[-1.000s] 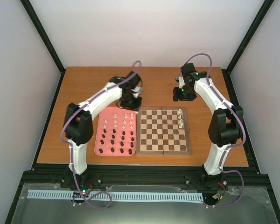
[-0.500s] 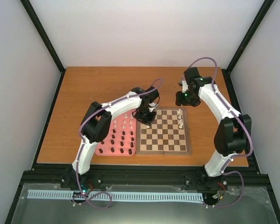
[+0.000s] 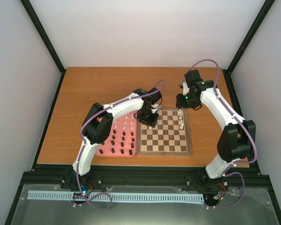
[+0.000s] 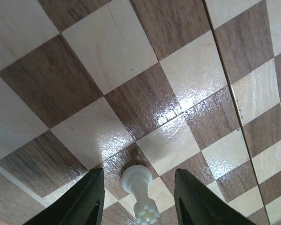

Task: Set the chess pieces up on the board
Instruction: Place the chess piece on the chessboard.

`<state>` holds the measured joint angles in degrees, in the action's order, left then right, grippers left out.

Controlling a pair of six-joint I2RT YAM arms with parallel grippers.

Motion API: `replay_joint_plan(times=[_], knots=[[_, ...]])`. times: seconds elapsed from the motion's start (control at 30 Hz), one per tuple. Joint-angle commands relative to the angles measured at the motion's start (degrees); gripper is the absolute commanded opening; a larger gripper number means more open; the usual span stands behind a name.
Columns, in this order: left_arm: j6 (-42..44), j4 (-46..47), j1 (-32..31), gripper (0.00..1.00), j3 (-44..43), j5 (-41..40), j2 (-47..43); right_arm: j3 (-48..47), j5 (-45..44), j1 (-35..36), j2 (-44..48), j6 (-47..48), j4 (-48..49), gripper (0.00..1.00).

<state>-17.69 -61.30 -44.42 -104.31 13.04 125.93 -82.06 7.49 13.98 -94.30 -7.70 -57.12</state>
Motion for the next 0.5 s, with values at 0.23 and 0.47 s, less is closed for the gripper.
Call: replay_joint_plan(times=[0.23,0.47], knots=[[1.70,-3.09,2.91,0.85,-5.10,-6.14,-9.09,-1.61,-0.78,4.20,2.72,-1.72,-0.02,0.51],[3.56,-4.78,15.74,0.85,-1.20,-9.94,-16.35,-4.05,1.43,6.17,0.16,-2.01,-0.21,0.54]])
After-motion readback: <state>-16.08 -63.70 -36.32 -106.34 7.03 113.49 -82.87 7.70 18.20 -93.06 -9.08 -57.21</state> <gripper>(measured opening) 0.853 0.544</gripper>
